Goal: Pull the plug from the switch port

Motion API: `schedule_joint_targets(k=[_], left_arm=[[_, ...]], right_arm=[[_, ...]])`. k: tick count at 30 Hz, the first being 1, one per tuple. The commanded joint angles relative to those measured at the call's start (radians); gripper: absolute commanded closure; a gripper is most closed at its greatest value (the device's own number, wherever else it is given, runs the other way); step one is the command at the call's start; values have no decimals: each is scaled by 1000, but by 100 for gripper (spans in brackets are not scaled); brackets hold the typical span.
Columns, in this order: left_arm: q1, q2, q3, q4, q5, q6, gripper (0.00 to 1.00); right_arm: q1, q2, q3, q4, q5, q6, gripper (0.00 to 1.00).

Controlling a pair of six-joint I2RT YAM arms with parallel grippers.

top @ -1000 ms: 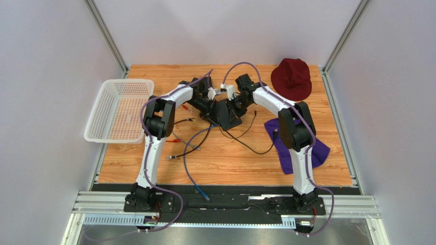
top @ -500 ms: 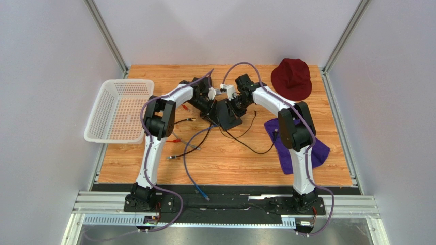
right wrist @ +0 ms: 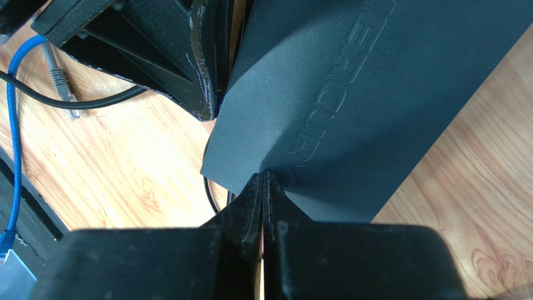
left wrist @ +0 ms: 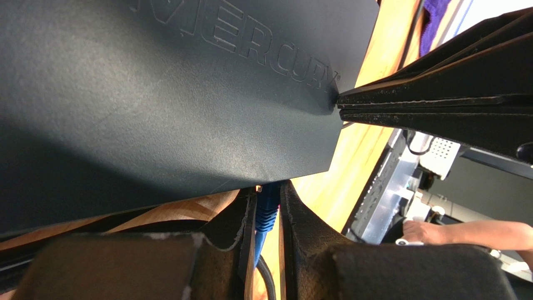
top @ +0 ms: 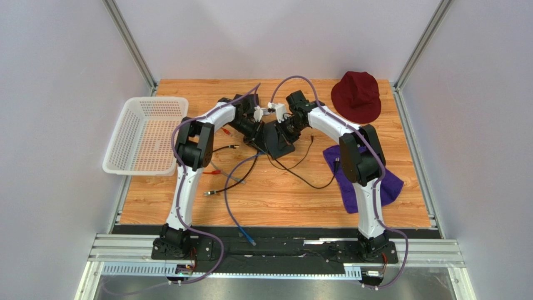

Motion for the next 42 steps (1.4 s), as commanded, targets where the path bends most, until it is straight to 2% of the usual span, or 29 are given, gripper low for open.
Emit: schedule_joint_targets(k=[1,4,11,18,21,22,23,26,27,32,42], left_arm=[[23,-52,-73,16,15,27,100],[26,-2,3,-84,20,62,100],[35,-11,91,-82,-43,86,100],[33,-9,-34,-89,1,87,100],[35,-9,-27,-91,-8,82,100],[36,-8,-18,-89,-14,62,98],[38,-6,-10,-82,-22,41,83],[52,-2,17,-63,10,-12,62],[59,-2,17,-48,7,-27,60],[69,12,8,-23,-2,-78,58],[69,40,19,-17,27,-78,64]], right_arm=[[13,45,-8,-6,54,-34,100],[13,48,-7,-5,52,-34,100],[13,46,-10,-3,54,-36,100],[13,48,-8,-3,54,-36,100],[13,51,-7,-3,58,-36,100],[13,51,-7,-3,60,-36,100],[12,52,-5,-3,58,-36,100],[15,52,-2,-3,63,-36,100],[13,52,-2,-5,64,-36,100],[10,54,-5,-3,67,-36,100],[12,62,-7,-3,78,-38,100]])
